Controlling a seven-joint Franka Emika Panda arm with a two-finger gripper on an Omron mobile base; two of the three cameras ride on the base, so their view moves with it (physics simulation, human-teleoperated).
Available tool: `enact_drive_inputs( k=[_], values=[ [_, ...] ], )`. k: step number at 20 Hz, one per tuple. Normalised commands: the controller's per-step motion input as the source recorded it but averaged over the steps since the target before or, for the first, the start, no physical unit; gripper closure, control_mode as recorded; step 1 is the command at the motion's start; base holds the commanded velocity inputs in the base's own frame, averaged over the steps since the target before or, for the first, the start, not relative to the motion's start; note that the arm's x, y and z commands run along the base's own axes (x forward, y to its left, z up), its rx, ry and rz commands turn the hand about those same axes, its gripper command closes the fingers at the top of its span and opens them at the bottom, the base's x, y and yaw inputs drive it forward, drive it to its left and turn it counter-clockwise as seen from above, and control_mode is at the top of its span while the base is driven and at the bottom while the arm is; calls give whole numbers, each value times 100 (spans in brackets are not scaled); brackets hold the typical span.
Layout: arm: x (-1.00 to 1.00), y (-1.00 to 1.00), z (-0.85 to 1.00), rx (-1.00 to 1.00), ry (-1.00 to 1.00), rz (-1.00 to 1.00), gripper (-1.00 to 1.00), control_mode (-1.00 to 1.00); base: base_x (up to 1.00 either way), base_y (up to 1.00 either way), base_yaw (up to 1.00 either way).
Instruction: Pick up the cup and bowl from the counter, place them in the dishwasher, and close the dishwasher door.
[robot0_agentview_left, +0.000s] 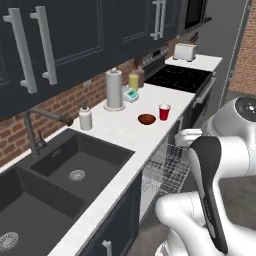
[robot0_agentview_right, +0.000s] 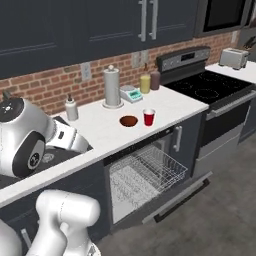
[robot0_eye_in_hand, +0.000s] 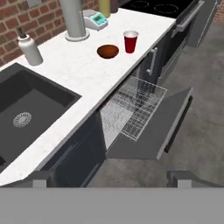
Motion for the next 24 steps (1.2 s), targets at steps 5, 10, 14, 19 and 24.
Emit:
enact_drive_inputs(
  k=[5,10,14,19,24],
  values=[
    [0,0,0,0,0,0,-100,100,91,-1,-20],
    [0,0,0,0,0,0,-100,100,23,-77,-1],
    [0,0,0,0,0,0,-100,100,43,-12,-18],
    [0,0,0,0,0,0,-100,100,24,74,-33],
    [0,0,0,0,0,0,-100,100,-26,70,-33]
  ],
)
